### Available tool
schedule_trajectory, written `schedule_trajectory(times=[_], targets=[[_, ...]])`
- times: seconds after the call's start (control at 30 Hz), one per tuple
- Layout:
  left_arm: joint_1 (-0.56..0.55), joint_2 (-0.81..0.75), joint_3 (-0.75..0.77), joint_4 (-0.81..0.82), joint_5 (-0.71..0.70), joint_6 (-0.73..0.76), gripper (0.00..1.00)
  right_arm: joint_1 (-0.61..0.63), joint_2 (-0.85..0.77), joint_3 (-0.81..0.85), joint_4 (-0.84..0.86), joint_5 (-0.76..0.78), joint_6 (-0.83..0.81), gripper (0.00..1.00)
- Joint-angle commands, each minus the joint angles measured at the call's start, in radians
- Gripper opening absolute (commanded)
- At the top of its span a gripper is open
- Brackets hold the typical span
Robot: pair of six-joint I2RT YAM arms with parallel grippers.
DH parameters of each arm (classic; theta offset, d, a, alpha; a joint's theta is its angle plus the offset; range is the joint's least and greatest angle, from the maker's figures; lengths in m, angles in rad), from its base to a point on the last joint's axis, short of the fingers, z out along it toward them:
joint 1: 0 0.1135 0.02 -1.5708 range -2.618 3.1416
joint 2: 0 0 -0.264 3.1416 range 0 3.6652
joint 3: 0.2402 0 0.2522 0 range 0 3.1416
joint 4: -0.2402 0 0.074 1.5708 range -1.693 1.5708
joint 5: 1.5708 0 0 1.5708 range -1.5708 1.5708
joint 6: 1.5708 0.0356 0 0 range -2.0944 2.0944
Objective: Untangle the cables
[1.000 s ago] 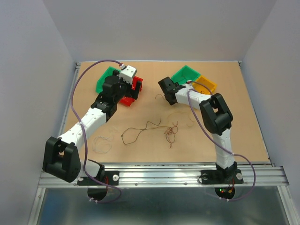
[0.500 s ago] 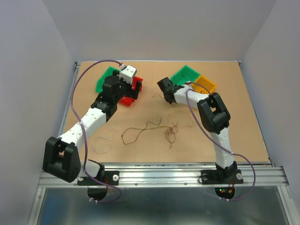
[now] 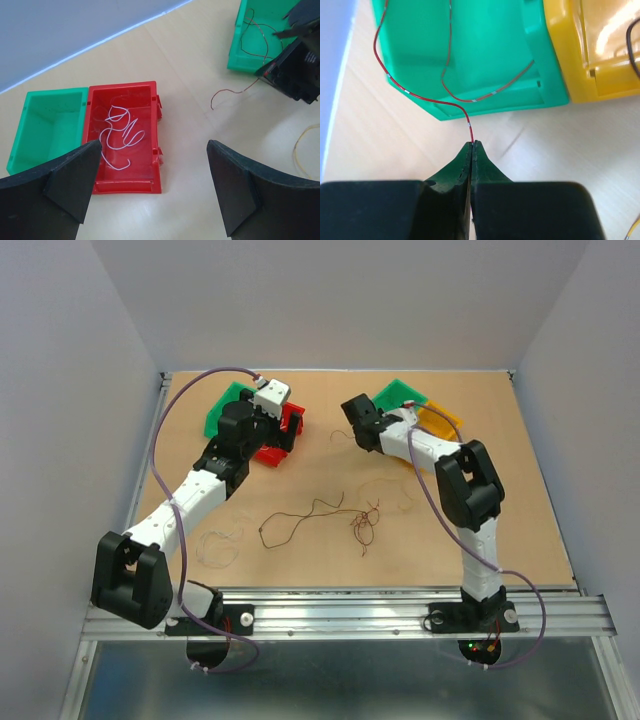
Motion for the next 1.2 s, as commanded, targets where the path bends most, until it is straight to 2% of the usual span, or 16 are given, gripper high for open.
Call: schedule_trajectory(times=[0.0, 0.37, 0.67, 0.93, 1.17], targets=[[0.008, -0.004, 0.017, 0.026, 0.013, 0.001, 0.99, -0.038, -0.078, -0.009, 0.001, 0.023, -0.021, 0.01], [0.007, 0.003, 0.018, 0.026, 0.011, 0.001, 0.99, -0.153, -0.079, 0.013, 0.009, -0.058, -0.074, 0.01], [0.007, 0.020, 0.024, 0.024, 0.010, 0.001, 0.99, -0.237, 0.004, 0.108, 0.010, -0.112, -0.120, 0.00], [0.007, 0.036, 0.031, 0.023, 0.010, -0.001, 0.99, -0.251, 0.034, 0.171, 0.010, -0.072, -0.154, 0.01], [0.007, 0.046, 0.035, 0.023, 0.010, 0.002, 0.99, -0.251, 0.054, 0.246, 0.009, -0.004, -0.246, 0.01]])
